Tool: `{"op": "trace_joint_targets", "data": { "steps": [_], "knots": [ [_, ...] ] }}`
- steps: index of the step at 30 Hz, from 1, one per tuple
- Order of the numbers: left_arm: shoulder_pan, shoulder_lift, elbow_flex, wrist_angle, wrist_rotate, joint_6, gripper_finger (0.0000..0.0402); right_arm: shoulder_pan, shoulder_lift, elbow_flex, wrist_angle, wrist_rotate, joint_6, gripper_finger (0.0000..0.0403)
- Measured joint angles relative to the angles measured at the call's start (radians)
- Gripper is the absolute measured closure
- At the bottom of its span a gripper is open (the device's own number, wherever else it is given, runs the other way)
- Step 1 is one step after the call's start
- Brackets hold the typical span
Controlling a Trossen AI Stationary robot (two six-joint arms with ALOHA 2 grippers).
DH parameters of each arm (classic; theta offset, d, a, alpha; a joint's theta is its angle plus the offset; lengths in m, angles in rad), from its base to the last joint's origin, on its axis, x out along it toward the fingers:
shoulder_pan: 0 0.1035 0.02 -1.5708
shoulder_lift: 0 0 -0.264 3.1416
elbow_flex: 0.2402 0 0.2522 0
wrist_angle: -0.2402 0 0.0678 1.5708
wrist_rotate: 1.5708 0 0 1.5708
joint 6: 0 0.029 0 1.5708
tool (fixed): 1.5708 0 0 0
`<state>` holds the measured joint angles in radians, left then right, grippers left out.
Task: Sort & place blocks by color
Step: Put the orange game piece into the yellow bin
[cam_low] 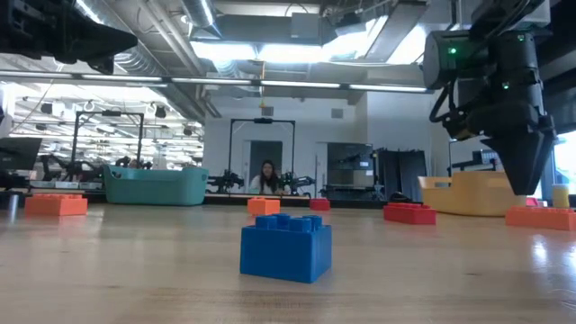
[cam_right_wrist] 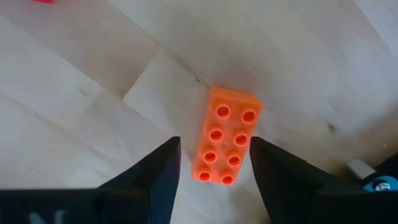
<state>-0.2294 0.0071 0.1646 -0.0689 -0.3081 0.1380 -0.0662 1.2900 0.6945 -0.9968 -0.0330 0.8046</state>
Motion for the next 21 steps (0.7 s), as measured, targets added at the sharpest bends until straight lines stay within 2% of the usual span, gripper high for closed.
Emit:
{"op": "trace_joint_targets", "data": {
  "steps": [6,15,19,21],
  "knots": [
    [0.0,0.0,0.0,0.0,-0.005,0.0,0.0401,0.0,0.0,0.0,-0.006,0.015,0.001,0.0208],
    [0.0,0.024,0.004,-0.005,-0.071,-0.005,0.0401,0.0,0.0,0.0,-0.007,0.023,0.004,0.0208],
    [0.0,0.088,0.084,-0.045,-0.081,0.004,0.0401,0.0,0.0,0.0,-0.007,0.023,0.007,0.0208],
    [0.0,0.134,0.151,-0.119,-0.097,0.002,0.0401,0.0,0.0,0.0,-0.007,0.023,0.01,0.0208]
  ]
}}
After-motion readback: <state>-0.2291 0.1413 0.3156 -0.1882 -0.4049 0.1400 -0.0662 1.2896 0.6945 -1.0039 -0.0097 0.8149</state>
